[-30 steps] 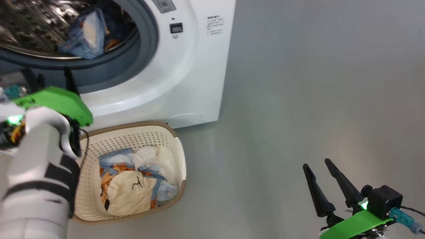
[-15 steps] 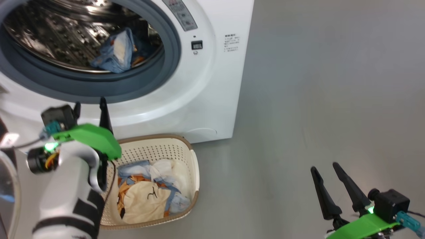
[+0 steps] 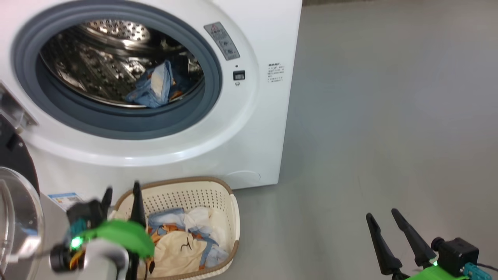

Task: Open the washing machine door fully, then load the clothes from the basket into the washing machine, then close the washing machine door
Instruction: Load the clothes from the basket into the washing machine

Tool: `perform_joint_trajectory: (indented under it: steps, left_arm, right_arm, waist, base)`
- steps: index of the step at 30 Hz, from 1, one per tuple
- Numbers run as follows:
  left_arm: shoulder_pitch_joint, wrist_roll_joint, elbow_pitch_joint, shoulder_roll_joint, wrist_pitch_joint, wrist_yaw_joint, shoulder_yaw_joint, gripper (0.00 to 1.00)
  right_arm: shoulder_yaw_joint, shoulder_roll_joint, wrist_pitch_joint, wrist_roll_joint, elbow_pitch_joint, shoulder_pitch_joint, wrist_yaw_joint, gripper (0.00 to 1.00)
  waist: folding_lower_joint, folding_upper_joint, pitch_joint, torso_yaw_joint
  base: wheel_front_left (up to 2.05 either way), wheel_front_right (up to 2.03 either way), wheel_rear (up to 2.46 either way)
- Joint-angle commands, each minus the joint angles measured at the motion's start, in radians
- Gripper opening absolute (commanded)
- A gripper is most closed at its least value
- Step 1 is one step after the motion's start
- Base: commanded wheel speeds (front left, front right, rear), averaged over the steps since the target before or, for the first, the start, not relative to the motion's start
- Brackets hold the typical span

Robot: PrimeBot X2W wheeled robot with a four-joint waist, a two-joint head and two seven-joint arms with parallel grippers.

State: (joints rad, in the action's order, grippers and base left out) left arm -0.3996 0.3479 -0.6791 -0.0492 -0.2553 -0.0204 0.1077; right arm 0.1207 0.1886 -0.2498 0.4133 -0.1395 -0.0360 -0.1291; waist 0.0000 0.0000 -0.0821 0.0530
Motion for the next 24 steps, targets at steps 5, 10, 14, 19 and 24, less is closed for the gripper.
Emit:
perform_joint_trajectory:
  steps: [5, 10, 14, 19, 24]
  left_arm:
    - [0.141, -0.028, 0.183, -0.028, -0.006, -0.005, -0.060, 1.00]
    - [0.250, -0.048, 0.307, -0.023, -0.006, 0.004, -0.093, 1.00]
    - [0.309, -0.062, 0.361, -0.018, -0.006, 0.013, -0.111, 1.00]
    - [0.383, -0.068, 0.423, -0.008, -0.006, 0.024, -0.131, 1.00]
    - [0.421, -0.074, 0.460, -0.004, -0.006, 0.034, -0.162, 1.00]
  right_arm:
    - [0.023, 0.011, -0.012, -0.016, 0.022, -0.011, -0.002, 1.00]
    - [0.021, 0.017, -0.012, -0.017, 0.020, -0.014, -0.002, 1.00]
    - [0.020, 0.017, -0.012, -0.020, 0.020, -0.021, -0.002, 1.00]
    - [0.022, 0.018, -0.012, -0.021, 0.018, -0.027, -0.002, 1.00]
    - [0.029, 0.020, -0.012, -0.023, 0.016, -0.020, -0.002, 1.00]
  waist:
    - [0.0000, 0.0000, 0.034, -0.010]
    - [0.0000, 0.0000, 0.047, -0.017]
    - [0.0000, 0.0000, 0.058, -0.022]
    - [0.0000, 0.0000, 0.072, -0.027]
    - [0.0000, 0.0000, 0.082, -0.024]
  base:
    - [0.00, 0.00, 0.00]
    - [0.00, 0.00, 0.00]
    - [0.00, 0.00, 0.00]
    - [0.00, 0.00, 0.00]
    - [0.00, 0.00, 0.00]
